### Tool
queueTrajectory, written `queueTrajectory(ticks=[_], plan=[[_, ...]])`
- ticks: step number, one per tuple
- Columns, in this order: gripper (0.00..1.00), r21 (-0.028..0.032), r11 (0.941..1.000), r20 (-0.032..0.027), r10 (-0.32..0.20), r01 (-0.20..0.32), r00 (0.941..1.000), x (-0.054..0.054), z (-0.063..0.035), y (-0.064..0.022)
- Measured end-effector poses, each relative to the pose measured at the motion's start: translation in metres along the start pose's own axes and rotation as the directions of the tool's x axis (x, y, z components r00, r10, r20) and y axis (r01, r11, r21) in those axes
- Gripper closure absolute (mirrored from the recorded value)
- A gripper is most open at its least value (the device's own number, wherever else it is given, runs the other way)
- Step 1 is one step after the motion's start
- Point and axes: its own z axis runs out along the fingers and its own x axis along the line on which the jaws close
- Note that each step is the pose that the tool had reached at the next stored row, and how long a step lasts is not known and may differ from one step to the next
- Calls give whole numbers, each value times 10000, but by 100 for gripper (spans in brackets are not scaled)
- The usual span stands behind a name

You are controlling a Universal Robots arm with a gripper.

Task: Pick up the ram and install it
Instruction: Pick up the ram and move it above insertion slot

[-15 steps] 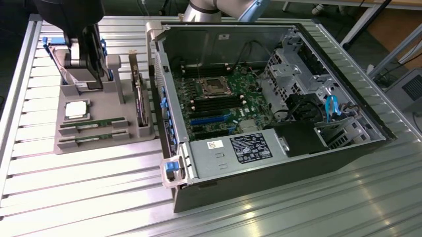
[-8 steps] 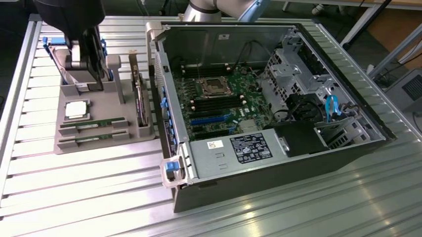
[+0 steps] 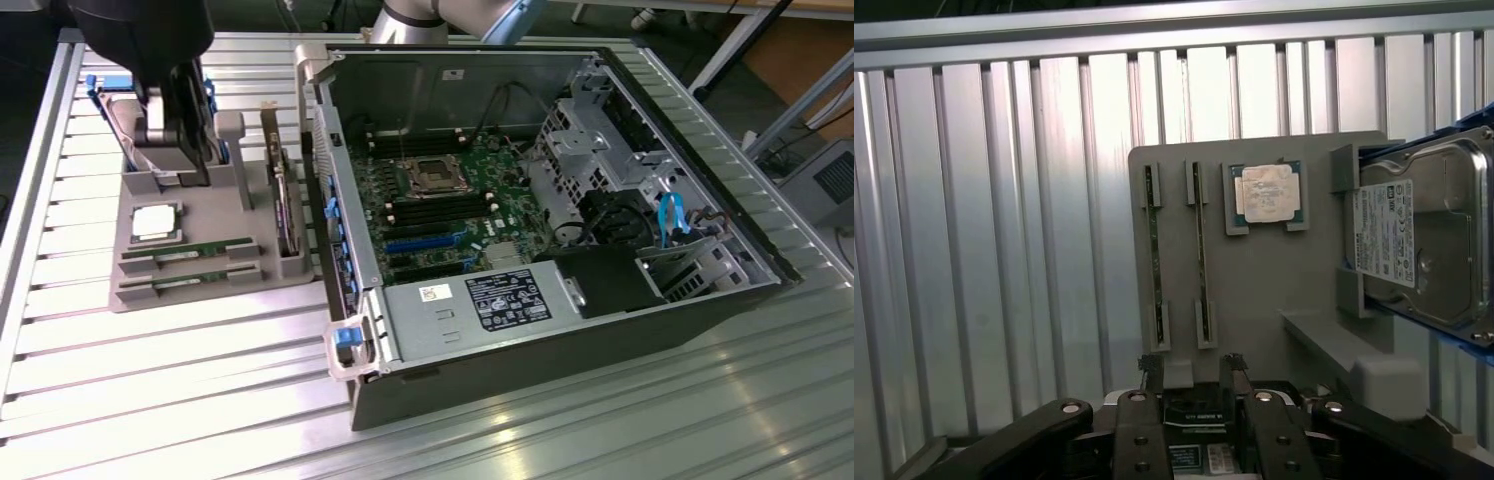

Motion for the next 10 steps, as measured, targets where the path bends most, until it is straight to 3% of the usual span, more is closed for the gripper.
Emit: queueTrajectory(ticks=[10], plan=[[64,1,10000,1,0,0,10000,0,45,2]])
